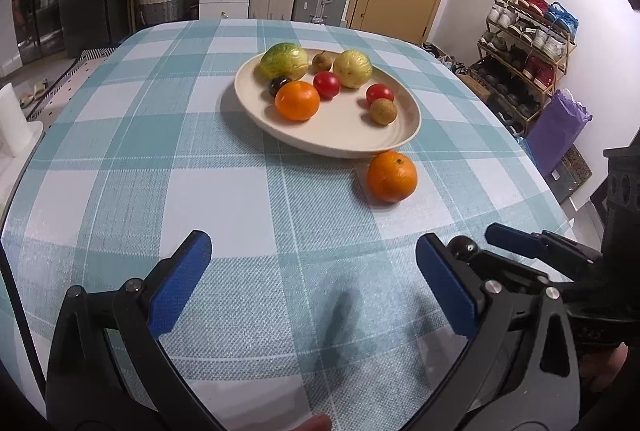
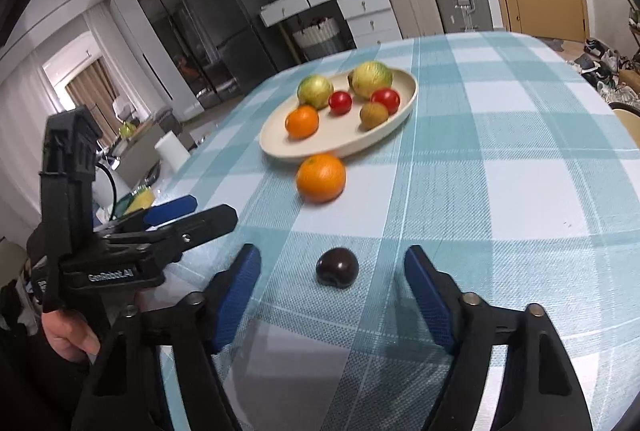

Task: Organize fruits
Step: 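Raise both tools back toward the dark plum and tangerine, then lower the right tool and grasp the dark plum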

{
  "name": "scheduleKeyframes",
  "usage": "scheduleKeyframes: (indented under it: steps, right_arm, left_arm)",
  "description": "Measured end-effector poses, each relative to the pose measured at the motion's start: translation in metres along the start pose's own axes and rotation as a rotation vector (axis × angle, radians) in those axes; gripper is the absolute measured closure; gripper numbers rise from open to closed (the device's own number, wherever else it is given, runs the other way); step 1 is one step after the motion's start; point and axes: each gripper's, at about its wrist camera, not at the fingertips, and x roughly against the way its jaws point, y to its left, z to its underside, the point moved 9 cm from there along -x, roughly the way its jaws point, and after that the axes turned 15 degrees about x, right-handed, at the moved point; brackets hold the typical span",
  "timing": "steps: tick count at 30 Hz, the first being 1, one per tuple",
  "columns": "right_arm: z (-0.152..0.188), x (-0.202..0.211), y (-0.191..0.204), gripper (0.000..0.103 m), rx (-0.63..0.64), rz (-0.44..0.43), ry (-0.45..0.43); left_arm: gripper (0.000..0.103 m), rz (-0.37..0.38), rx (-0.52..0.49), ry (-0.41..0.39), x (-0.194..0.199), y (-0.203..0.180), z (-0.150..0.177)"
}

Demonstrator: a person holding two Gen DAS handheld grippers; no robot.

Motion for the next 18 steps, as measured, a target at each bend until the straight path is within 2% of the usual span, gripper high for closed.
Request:
scheduleKeyframes:
  steps: [1, 3, 4, 5, 6, 8, 13, 18]
  right_arm:
    - [0.002, -0.002, 0.000, 0.033, 0.002, 0.004, 0.010]
    - [0.004, -0.008, 0.001, 0.045, 0.004, 0.007, 0.034]
    - [0.005, -0.010, 0.001, 0.048, 0.008, 0.008, 0.042]
    - [0.006, -0.012, 0.001, 0.054, 0.012, 0.016, 0.055]
    - [0.008, -0.015, 0.001, 0.066, 0.014, 0.017, 0.070]
    - [0.010, -0.020, 0.002, 0.076, 0.021, 0.019, 0.090]
    - [0.010, -0.019, 0.004, 0.078, 0.040, 0.030, 0.089]
    - [0.003, -0.009, 0.000, 0.078, 0.014, 0.018, 0.047]
  left_arm:
    - [0.001, 0.002, 0.002, 0.004, -0.001, 0.001, 0.001]
    - [0.001, 0.002, 0.005, 0.011, -0.003, 0.002, 0.001]
    - [0.001, 0.003, 0.006, 0.013, -0.003, 0.002, 0.001]
    - [0.001, 0.004, 0.007, 0.015, -0.004, 0.002, 0.001]
    - [0.001, 0.003, 0.005, 0.017, -0.005, 0.002, 0.002]
    - [0.001, -0.004, 0.013, 0.010, -0.005, 0.003, -0.001]
    - [0.001, -0.002, 0.008, 0.008, -0.009, -0.001, -0.007]
    - [0.001, -0.005, 0.017, 0.031, -0.020, -0.009, -0.012]
